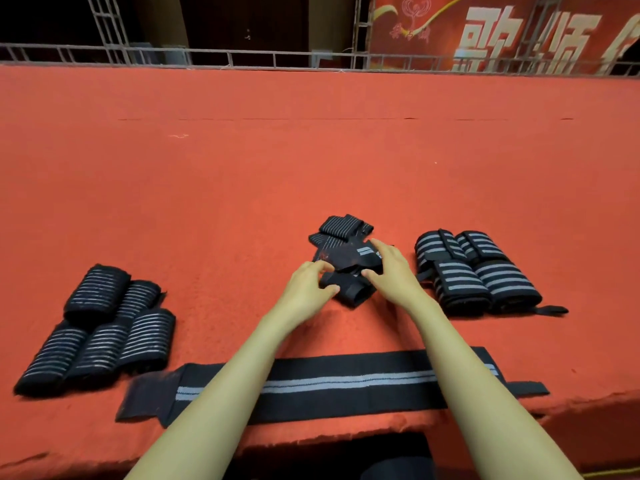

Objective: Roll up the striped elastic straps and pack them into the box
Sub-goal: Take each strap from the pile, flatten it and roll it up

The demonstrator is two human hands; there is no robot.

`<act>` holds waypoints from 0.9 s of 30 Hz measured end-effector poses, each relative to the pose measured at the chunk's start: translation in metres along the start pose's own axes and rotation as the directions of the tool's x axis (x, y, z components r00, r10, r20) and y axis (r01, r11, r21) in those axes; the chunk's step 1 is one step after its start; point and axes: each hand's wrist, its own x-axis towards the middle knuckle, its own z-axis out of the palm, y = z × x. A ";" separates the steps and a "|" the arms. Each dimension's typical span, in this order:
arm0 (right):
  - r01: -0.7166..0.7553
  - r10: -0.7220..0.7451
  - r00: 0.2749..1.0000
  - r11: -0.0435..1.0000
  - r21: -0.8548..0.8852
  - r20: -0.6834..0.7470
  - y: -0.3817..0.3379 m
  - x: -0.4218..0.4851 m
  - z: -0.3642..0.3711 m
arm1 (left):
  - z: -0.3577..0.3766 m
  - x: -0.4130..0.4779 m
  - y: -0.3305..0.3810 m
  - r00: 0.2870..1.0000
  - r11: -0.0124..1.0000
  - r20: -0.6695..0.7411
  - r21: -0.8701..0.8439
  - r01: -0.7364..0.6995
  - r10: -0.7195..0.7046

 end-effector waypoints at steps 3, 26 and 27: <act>-0.002 0.004 0.999 1.000 -0.029 0.042 0.012 0.018 0.008 | 0.008 0.015 0.000 1.000 0.999 0.001 -0.045 -0.006 0.007; 0.316 -0.289 0.941 0.935 0.160 -0.174 -0.044 -0.082 0.004 | -0.018 -0.058 0.001 0.985 0.683 0.167 -0.724 0.097 0.038; 0.302 -0.279 0.948 0.940 0.157 -0.156 -0.045 -0.084 0.005 | -0.018 -0.063 0.002 0.992 0.672 0.122 -0.735 0.089 0.002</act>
